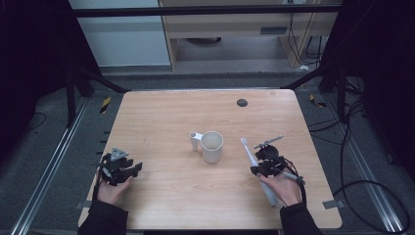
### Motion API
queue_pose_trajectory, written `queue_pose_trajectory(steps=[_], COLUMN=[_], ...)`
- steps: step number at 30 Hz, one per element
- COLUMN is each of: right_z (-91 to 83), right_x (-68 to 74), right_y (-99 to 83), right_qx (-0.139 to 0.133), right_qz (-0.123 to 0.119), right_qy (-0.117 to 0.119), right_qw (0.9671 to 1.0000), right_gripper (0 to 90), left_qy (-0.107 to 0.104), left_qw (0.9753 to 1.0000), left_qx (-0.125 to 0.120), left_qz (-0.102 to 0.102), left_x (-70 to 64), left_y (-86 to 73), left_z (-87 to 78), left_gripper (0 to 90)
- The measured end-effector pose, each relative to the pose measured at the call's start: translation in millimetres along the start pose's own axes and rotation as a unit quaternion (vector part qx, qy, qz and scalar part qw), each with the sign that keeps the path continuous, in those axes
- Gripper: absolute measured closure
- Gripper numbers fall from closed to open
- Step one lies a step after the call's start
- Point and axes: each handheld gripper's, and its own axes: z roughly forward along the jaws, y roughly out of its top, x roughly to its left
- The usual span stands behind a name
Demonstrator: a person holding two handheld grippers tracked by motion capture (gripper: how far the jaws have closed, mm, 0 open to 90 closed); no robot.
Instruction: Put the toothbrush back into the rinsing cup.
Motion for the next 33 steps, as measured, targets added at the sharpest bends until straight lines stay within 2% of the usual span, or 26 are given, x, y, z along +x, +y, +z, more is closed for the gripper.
queue_pose_trajectory(steps=[2,3,4,5,7,8,9,10,12,13,14,15,16,17,18,20,23,24,29,32,33], right_z=[-8.4,-8.4,-13.8,-13.8,-21.1,-21.1,-23.2,-27.1,-30.7,-30.7,-32.5,-36.7,-36.7,-40.6,-40.6,-44.5,-48.5,-50.6,-53.3,-55.8,-55.8], right_x=[-0.5,-0.5,-1.0,-1.0,-1.5,-1.5,-2.0,-2.4,-2.8,-2.8,-3.1,-3.2,-3.2,-3.3,-3.3,-3.6,-2.6,-0.6,6.3,10.2,10.2], right_y=[0.4,0.4,0.5,0.5,0.5,0.5,0.4,0.5,0.6,0.6,0.7,1.5,1.5,3.4,3.4,6.1,9.8,12.9,21.7,27.2,27.2], right_qx=[-0.021,-0.021,-0.04,-0.04,-0.071,-0.071,-0.083,-0.107,-0.131,-0.131,-0.144,-0.171,-0.171,-0.195,-0.195,-0.221,-0.247,-0.263,-0.299,-0.326,-0.326], right_qz=[0.002,0.002,0.003,0.003,0.008,0.008,0.007,0.009,0.011,0.011,0.012,0.018,0.018,0.023,0.023,0.027,0.032,0.034,0.039,0.042,0.042], right_qy=[0.001,0.001,0.003,0.003,0.009,0.009,0.009,0.009,0.008,0.008,0.008,0.01,0.01,0.013,0.013,0.015,0.016,0.018,0.021,0.024,0.024], right_qw=[0.9998,0.9998,0.9992,0.9992,0.9974,0.9974,0.9965,0.9942,0.9913,0.9913,0.9895,0.9852,0.9852,0.9804,0.9804,0.9748,0.9685,0.9642,0.9531,0.9442,0.9442], right_gripper=[67.4,67.4,67.5,67.5,67.4,67.4,67.4,67.4,67.4,67.4,67.4,67.3,67.3,67.3,67.3,67.4,67.4,67.4,67.4,67.4,67.4], left_qy=[0.0,0.0,0.0,0.0,0.0,0.0,0.001,0.001,0.002,0.002,0.002,0.003,0.003,0.003,0.003,0.004,0.004,0.004,0.005,0.005,0.005], left_qw=[1.0,1.0,1.0,1.0,1.0,1.0,1.0,1.0,1.0,1.0,1.0,1.0,1.0,1.0,1.0,1.0,1.0,1.0,1.0,1.0,1.0], left_qx=[0.0,-0.001,-0.001,-0.001,-0.003,-0.003,-0.003,-0.002,-0.003,-0.005,-0.006,-0.005,-0.005,-0.005,-0.005,-0.006,-0.006,-0.006,-0.008,-0.008,-0.008], left_qz=[0.0,0.0,0.0,0.0,0.0,0.0,0.0,0.0,0.0,-0.001,-0.002,0.0,0.0,0.0,0.0,0.0,0.0,0.0,0.0,0.0,0.0], left_x=[-0.1,-0.1,-0.2,-0.2,-0.4,-0.4,-0.4,-0.4,-0.4,-0.5,-0.5,-0.3,-0.3,-0.4,-0.4,-0.4,-0.3,-0.3,-0.4,-0.4,-0.3], left_y=[0.1,0.1,0.1,0.1,0.2,0.2,0.2,0.2,0.2,0.2,0.3,0.4,0.4,0.3,0.3,0.3,0.3,0.3,0.4,0.3,0.3], left_z=[-0.2,-0.2,-0.3,-0.3,-0.3,-0.3,-0.4,-0.6,-0.8,-0.7,-0.8,-1.3,-1.3,-1.4,-1.5,-1.5,-1.5,-1.5,-1.8,-1.8,-1.7], left_gripper=[56.5,56.5,56.5,56.5,56.5,56.5,56.5,56.5,56.5,56.5,56.5,56.5,56.5,56.4,56.4,56.4,56.4,56.4,56.3,56.2,56.2])
